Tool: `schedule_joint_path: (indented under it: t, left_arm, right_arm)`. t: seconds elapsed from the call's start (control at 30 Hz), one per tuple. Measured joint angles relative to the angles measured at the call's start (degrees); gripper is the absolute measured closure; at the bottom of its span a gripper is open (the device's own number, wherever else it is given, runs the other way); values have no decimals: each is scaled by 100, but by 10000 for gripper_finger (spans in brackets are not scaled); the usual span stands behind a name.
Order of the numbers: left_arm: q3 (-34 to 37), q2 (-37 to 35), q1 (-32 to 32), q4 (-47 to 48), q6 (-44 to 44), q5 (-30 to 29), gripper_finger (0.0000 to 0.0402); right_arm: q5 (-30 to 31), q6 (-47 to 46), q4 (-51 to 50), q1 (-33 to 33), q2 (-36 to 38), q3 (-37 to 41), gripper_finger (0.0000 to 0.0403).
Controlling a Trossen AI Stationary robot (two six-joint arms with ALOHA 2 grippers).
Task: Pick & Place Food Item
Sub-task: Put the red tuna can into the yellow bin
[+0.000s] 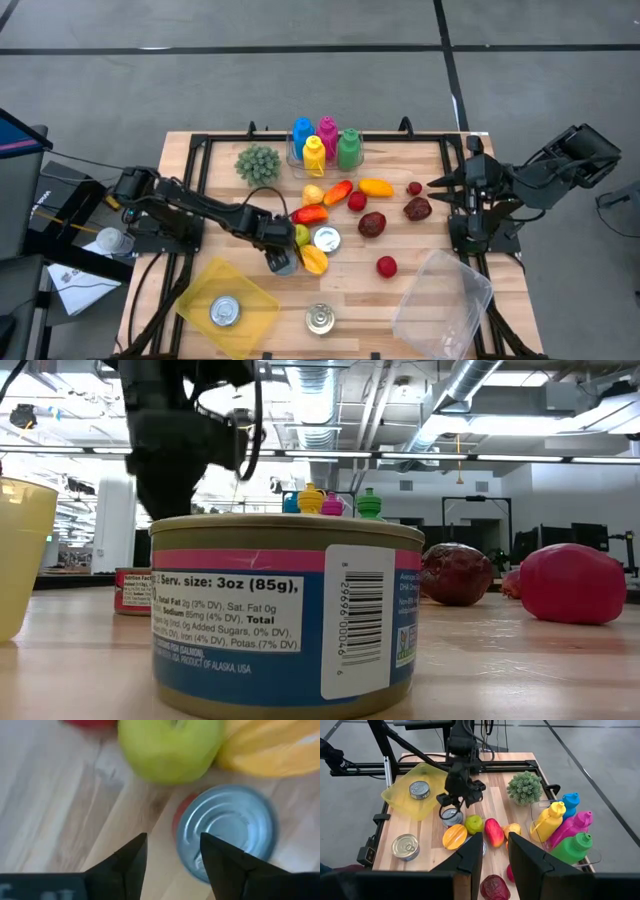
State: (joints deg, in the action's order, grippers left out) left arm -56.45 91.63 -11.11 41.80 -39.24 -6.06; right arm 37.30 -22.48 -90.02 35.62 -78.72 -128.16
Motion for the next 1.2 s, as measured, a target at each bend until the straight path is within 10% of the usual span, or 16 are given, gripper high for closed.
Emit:
schedule_joint_path:
  t: [0.43,0.77,1.2]
  left_arm:
    - [-28,475,63,-76,-23,257,243]
    - [-28,625,337,90,313,644,392]
    - [-5,551,630,476,308,795,401]
  right_arm:
    - [4,-2,0,0,-2,2,317]
    - [2,-2,0,0,-2,2,317]
    - [2,-2,0,0,-2,2,317]
